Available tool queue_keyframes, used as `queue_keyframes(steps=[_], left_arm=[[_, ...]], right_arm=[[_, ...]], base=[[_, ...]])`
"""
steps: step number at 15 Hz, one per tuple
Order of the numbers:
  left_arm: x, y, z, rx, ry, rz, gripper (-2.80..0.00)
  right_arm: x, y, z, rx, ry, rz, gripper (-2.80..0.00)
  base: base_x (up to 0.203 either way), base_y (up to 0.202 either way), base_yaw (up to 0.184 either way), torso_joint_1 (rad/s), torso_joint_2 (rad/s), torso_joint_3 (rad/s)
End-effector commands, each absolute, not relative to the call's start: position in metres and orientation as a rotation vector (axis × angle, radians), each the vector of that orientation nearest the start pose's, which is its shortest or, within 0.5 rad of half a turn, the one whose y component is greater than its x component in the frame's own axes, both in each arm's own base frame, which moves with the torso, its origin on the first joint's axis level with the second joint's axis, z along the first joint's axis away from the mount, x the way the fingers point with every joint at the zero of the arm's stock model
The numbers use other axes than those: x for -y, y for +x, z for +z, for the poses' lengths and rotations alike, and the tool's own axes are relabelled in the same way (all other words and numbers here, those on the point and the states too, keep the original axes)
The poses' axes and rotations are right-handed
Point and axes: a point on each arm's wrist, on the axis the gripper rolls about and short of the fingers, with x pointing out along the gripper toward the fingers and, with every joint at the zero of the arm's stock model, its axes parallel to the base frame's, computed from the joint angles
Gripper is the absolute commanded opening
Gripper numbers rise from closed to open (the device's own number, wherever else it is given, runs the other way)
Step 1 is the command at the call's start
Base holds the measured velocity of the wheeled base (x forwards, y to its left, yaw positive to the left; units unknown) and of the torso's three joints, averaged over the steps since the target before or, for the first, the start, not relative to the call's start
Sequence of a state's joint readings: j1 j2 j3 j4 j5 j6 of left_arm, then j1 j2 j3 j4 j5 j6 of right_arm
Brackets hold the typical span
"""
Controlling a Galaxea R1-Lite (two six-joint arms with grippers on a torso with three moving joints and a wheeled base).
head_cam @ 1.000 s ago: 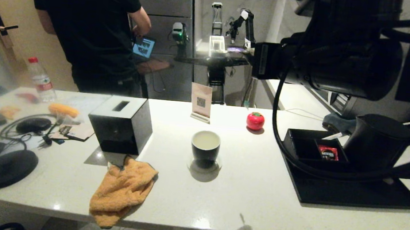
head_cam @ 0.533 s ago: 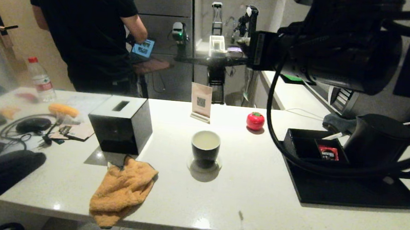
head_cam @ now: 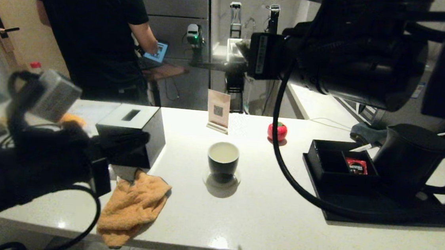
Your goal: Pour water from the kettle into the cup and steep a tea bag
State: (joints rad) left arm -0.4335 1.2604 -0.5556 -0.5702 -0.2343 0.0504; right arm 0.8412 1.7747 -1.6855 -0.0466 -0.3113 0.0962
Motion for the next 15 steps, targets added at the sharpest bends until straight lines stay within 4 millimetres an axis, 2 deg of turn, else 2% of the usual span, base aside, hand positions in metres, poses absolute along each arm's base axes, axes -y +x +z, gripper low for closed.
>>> queue_keyframes(steps=[1,2,6,9,15], left_arm=[[0.113,0.203,0.204,-0.169,0.068,-0.722,-2.80],[0.121,0.206,0.204,-0.155,0.056,-0.741,0.00],[0.140,0.209,0.203,-0.126,0.037,-0.805,0.00],[0.143,0.214,0.204,-0.120,0.034,-0.806,0.00],[0.153,0.230,0.208,-0.096,-0.031,-0.792,0.00]], right_arm=[[-0.253,0.232,0.349,-0.063,0.070,0.531,-2.80],[-0.253,0.232,0.349,-0.062,0.070,0.531,-2.80],[-0.252,0.231,0.349,-0.060,0.070,0.530,-2.80],[-0.253,0.230,0.349,-0.061,0.068,0.532,-2.80],[-0.269,0.220,0.343,-0.076,0.057,0.582,-2.80]], base=[[0.000,0.000,0.000,0.000,0.00,0.000],[0.000,0.000,0.000,0.000,0.00,0.000],[0.000,0.000,0.000,0.000,0.00,0.000],[0.000,0.000,0.000,0.000,0.00,0.000],[0.000,0.000,0.000,0.000,0.00,0.000]])
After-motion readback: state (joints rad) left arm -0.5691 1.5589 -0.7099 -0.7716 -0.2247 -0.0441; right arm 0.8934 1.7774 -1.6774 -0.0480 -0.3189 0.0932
